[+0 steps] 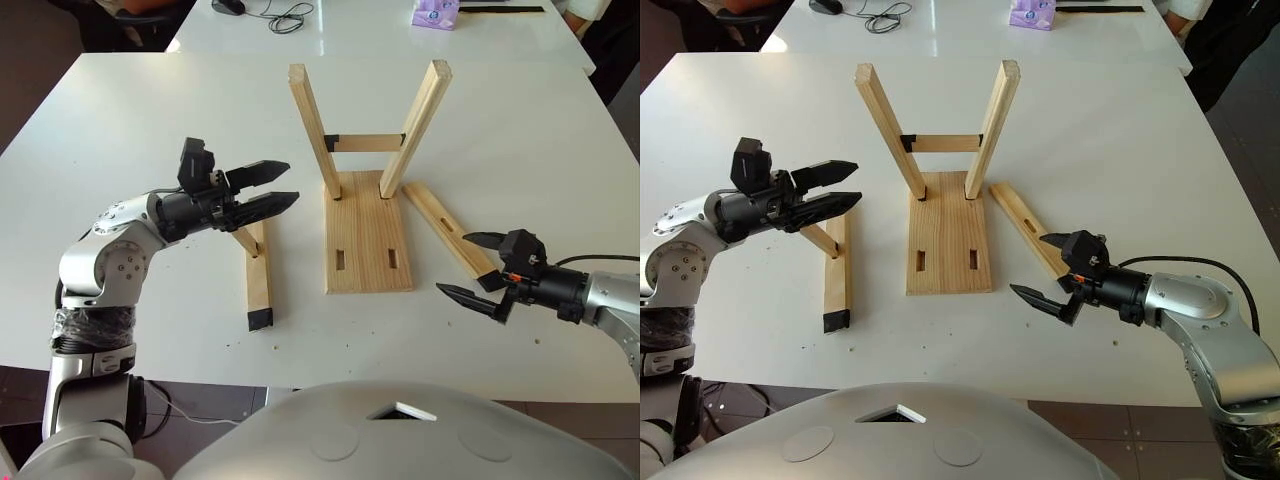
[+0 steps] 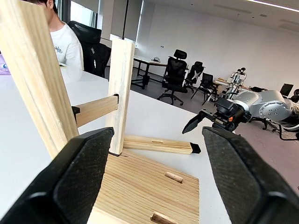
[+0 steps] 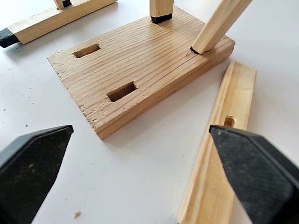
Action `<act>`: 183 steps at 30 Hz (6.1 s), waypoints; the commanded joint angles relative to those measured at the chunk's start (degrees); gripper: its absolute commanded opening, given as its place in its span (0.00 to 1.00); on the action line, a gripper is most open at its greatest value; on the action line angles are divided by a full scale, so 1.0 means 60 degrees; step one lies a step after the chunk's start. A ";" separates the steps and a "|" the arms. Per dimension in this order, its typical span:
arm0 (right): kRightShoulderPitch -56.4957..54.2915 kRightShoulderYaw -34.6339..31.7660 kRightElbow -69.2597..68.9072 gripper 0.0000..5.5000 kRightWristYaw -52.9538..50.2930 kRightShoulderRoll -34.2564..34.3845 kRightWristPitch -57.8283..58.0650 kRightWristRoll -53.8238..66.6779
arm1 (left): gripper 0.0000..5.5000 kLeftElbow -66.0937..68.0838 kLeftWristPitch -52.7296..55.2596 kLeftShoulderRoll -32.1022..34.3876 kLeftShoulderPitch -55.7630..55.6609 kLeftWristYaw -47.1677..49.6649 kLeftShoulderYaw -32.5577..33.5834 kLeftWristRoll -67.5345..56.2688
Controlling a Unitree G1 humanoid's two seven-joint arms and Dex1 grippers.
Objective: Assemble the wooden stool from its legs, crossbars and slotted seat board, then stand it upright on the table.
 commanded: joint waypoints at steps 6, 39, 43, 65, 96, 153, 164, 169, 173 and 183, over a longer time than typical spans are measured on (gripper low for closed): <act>0.0078 -0.0064 -0.0294 0.98 -0.0336 0.0134 0.0084 0.0156 | 0.64 -0.2028 0.1822 0.0703 -0.1502 0.1175 0.1539 -0.2404; 0.1324 0.0043 -0.0950 0.98 -0.1320 0.0809 -0.0098 -0.0017 | 0.64 -0.3017 -0.1518 0.3731 0.3977 0.0280 -0.2152 0.4715; 0.1301 0.0054 -0.0948 0.98 -0.1370 0.0817 -0.0090 -0.0028 | 0.64 -0.2837 -0.1517 0.3694 0.3440 0.0177 -0.2002 0.4706; 0.2544 -0.0415 -0.1617 0.98 -0.1856 0.1231 -0.0226 -0.0102 | 0.64 -0.6505 0.7428 0.1819 0.3166 0.5384 0.1388 0.2510; 0.2242 -0.0706 -0.1400 0.98 -0.1330 0.0889 -0.0118 -0.0048 | 0.37 -0.4920 0.6780 -0.0423 0.4582 0.6798 0.0289 0.3245; -0.7199 -0.1955 0.2499 0.98 -0.0165 -0.1083 0.3950 0.9487 | 0.37 -0.4949 0.3206 -0.0919 -0.2640 0.4125 0.0272 -0.4246; -0.8107 -0.1054 0.2269 0.98 -0.0413 -0.1122 0.4816 1.0781 | 0.37 -0.5045 0.2085 -0.0471 -0.1470 0.2576 -0.0940 -0.2104; -0.8435 -0.0636 0.2198 0.98 -0.0242 -0.1045 0.4833 1.0514 | 0.37 -0.5006 0.1710 -0.0561 -0.1292 0.2467 -0.1382 -0.1458; -0.8505 -0.0445 0.2123 0.98 -0.0124 -0.0956 0.4796 1.0380 | 0.37 -0.4825 0.1648 -0.0733 -0.1447 0.2613 -0.1529 -0.1395; -0.8203 -0.0500 0.1785 0.70 0.0477 -0.1065 0.4603 0.9572 | 0.37 -0.4748 0.1846 -0.0527 -0.1419 0.2475 -0.1376 -0.1712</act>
